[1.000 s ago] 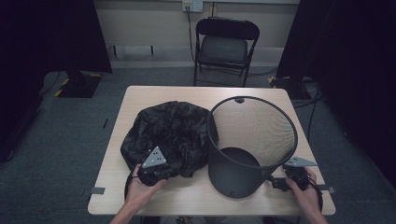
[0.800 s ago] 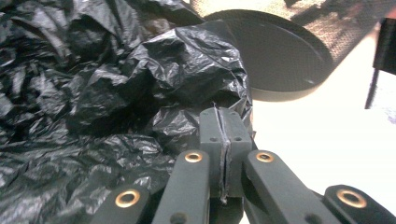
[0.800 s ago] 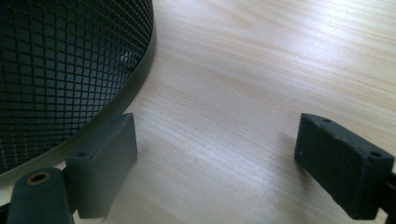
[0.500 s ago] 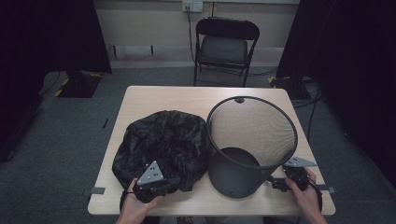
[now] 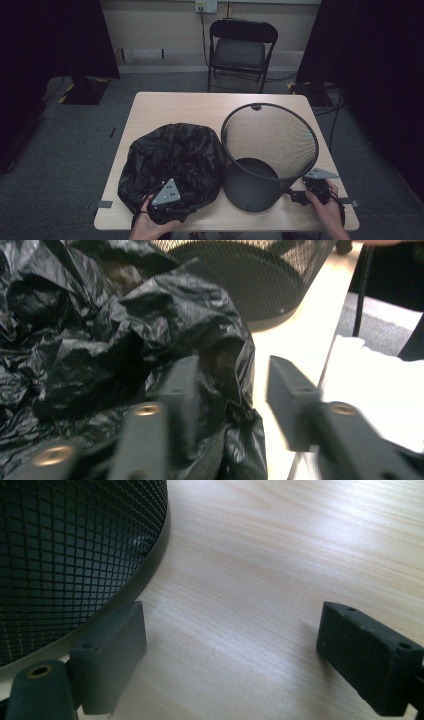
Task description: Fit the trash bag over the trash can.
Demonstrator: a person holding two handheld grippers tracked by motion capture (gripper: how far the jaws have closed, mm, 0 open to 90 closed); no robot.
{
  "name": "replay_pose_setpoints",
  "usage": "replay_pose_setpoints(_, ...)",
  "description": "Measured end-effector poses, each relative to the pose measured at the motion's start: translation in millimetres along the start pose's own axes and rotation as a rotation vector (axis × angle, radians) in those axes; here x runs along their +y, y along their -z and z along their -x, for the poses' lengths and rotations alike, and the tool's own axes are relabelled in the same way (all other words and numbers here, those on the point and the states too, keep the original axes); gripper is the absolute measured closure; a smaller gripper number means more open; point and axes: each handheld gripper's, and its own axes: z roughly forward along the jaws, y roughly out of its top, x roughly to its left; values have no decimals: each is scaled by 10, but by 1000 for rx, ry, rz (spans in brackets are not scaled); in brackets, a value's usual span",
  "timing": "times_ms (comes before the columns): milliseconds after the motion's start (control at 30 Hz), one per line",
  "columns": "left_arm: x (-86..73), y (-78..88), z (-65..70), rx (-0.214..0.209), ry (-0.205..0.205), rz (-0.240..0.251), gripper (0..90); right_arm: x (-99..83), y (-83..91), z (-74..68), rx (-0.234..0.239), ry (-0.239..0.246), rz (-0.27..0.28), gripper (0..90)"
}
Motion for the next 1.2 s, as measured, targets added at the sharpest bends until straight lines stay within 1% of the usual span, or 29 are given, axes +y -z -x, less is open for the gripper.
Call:
replay_pose_setpoints(67, 32, 36, -10, 3, 14, 21, 386, 2, -3, -2, 0, 0, 0, 114)
replay_pose_setpoints(133, 85, 105, -21, 16, 20, 52, 326, 3, -3, -3, -2, 1, 0, 114)
replay_pose_setpoints(167, 121, 146, -38, 14, 25, 62, 293, 3, -3, -3, -2, 1, 0, 114)
replay_pose_setpoints(267, 260, 273, -138, 13, 21, 59, 211, 3, -3, -4, -2, 1, 0, 113)
replay_pose_setpoints(300, 305, 313, -186, 27, 15, 60, 200, 4, -4, -5, -1, -1, -1, 113)
replay_pose_setpoints(333, 344, 343, -237, 43, 20, 67, 194, 6, -5, -6, 0, 0, -2, 113)
replay_pose_setpoints(367, 380, 367, -300, 59, 30, 63, 181, 7, -7, -9, 0, 0, -2, 113)
replay_pose_setpoints(400, 414, 381, -365, 84, 33, 57, 165, 8, -8, -14, 1, -3, -4, 112)
replay_pose_setpoints(433, 445, 392, -426, 123, 24, 51, 168, 9, -9, -15, 1, 0, -2, 113)
replay_pose_setpoints(467, 472, 397, -499, 141, 27, 57, 167, 9, -10, -16, 1, 1, -2, 113)
replay_pose_setpoints(533, 521, 384, -665, 161, 48, 58, 163, 9, -10, -16, 4, 5, -1, 113)
replay_pose_setpoints(633, 577, 342, -894, 179, 90, 57, 156, 6, -8, -23, 15, 14, -1, 112)
replay_pose_setpoints(667, 595, 324, -958, 188, 92, 45, 156, 5, -7, -27, 21, 22, -1, 113)
replay_pose_setpoints(700, 609, 297, -1009, 211, 91, 29, 156, 5, -6, -31, 26, 25, -2, 112)
replay_pose_setpoints(733, 613, 265, -1062, 219, 95, 14, 156, 5, -6, -32, 27, 24, -2, 112)
replay_pose_setpoints(767, 604, 224, -1117, 207, 106, -1, 156, 6, -8, -32, 27, 25, -1, 109)
replay_pose_setpoints(800, 586, 176, -1163, 206, 118, -19, 157, 8, -9, -33, 27, 25, -2, 108)
replay_pose_setpoints(867, 533, 67, -1232, 258, 97, -78, 156, 9, -11, -35, 27, 25, -3, 107)
replay_pose_setpoints(900, 489, 9, -1271, 255, 103, -96, 161, 9, -12, -35, 29, 27, -2, 107)
replay_pose_setpoints(933, 440, -49, -1312, 249, 126, -107, 159, 9, -12, -37, 32, 32, -2, 107)
replay_pose_setpoints(967, 393, -108, -1344, 236, 136, -127, 162, 9, -12, -40, 38, 34, -2, 107)
replay_pose_setpoints(1000, 351, -165, -1361, 236, 136, -149, 162, 10, -12, -41, 40, 38, -3, 107)
replay_pose_setpoints(1033, 312, -212, -1369, 238, 140, -158, 153, 10, -12, -43, 42, 38, -4, 107)
replay_pose_setpoints(1067, 280, -251, -1376, 222, 140, -172, 154, 10, -13, -42, 44, 41, -3, 107)
replay_pose_setpoints(1100, 263, -278, -1376, 220, 130, -190, 154, 11, -14, -42, 46, 44, -2, 107)
replay_pose_setpoints(1200, 227, -325, -1355, 198, 135, -192, 152, 12, -15, -42, 47, 46, -3, 107)
